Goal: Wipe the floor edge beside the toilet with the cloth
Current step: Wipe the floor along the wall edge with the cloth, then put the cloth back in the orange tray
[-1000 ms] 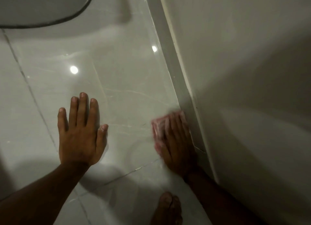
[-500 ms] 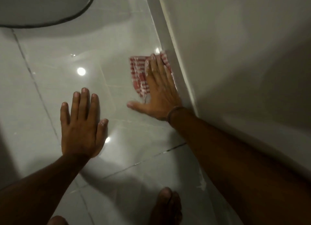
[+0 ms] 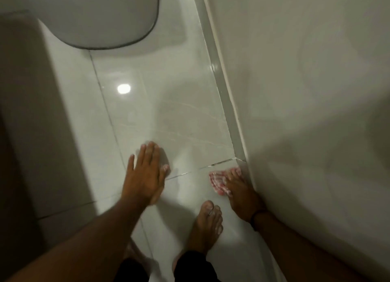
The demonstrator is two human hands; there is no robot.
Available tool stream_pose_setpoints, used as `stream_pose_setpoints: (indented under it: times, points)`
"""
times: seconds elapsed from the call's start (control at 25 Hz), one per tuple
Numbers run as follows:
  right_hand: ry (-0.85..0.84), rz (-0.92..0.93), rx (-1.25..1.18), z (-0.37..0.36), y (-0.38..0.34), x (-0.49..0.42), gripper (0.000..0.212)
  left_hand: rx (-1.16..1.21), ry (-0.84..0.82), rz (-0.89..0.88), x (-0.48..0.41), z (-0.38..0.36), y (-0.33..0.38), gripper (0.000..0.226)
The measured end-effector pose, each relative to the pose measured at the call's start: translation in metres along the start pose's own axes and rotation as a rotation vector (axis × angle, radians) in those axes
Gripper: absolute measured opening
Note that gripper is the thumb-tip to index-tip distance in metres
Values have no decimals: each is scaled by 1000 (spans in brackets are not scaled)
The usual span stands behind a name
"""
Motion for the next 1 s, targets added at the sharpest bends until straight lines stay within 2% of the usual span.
stream_pose_setpoints:
  times: [0.04,0.12,0.2,0.28,0.4,0.48,0.56,0.64,0.8,0.92,1.0]
  points:
    - [-114,-54,-42,-13,8,17,53,16,-53,20,21,-5,4,95]
    - [-195,-143,-188,-11,19,56,47,11,-133,59,60,0,16,99]
    - [-283,-150,-237,12,5,85,43,7,-165,85,90,25,31,101]
    - [-359,-126,-267,47,-19,97,46,7,-157,100,106,65,43,93]
    - [-289,-29,-363,140,-76,100,46,47,-67,127,102,149,55,87]
    - [-212,90,-430,227,-130,87,35,35,14,140,87,214,55,92]
    - [-96,128,-609,321,-184,68,27,31,118,127,63,285,51,98]
    - [-5,141,-762,413,-231,35,36,77,225,116,32,353,40,95]
    - [218,215,-756,570,-309,-55,27,58,373,84,-35,459,8,94]
    - [316,242,-770,657,-357,-121,27,72,395,68,-72,499,-15,94]
    - [369,245,-687,693,-377,-158,34,69,374,61,-86,510,-23,95]
Point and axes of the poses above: each hand's wrist, its own x-axis away from the middle knuckle, its own z-axis out of the back of the hand, y = z × x, the point moved 10 cm from there along -x, towards the middle knuckle, and after that the axes turned 2 degrees about x, right-handed, at the moved point
